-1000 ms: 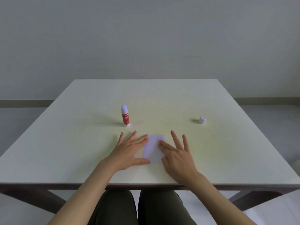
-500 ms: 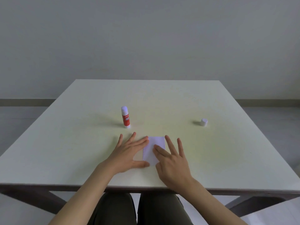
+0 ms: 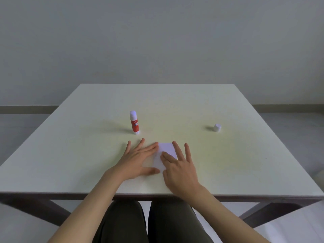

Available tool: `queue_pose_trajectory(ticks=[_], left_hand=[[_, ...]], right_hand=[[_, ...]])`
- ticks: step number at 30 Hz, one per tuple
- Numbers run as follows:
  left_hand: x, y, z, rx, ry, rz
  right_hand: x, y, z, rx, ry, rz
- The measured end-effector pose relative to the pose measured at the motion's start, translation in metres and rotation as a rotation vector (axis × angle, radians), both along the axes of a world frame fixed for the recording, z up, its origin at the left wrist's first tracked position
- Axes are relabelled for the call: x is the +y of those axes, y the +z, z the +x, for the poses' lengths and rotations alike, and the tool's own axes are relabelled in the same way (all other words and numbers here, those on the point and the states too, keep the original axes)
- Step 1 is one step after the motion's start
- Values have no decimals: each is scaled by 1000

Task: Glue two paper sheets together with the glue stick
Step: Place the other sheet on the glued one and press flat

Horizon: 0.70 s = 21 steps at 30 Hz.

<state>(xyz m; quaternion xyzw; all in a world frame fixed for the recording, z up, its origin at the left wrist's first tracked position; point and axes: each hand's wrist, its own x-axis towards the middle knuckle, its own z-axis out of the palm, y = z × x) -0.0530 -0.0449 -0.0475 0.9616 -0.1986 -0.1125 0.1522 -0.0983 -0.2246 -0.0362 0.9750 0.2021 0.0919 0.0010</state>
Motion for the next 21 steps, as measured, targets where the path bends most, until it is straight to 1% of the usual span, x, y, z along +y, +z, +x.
queue_pose_trajectory(ticks=[2,6,10,13,14,18,21], left_hand=[[1,-2,0,-8,2,-8],[2,-5,2,-22,-3,-17],[2,-7,4,-20,-3,-34],[2,-9,5,-18,6,-34],[3,-9,5,-17,7,-34],[3,-8,6,-17,5,-8],[3,-9,5,-25,6,14]], right_hand=[[1,-3,-19,-51,41,4],[0,-6,-24,-37,72,38],[7,1,-5,37,13,-4],[14,1,12,198,52,25],[15,-2,15,202,51,35],[12,3,6,199,21,23],[5,5,-18,46,-1,34]])
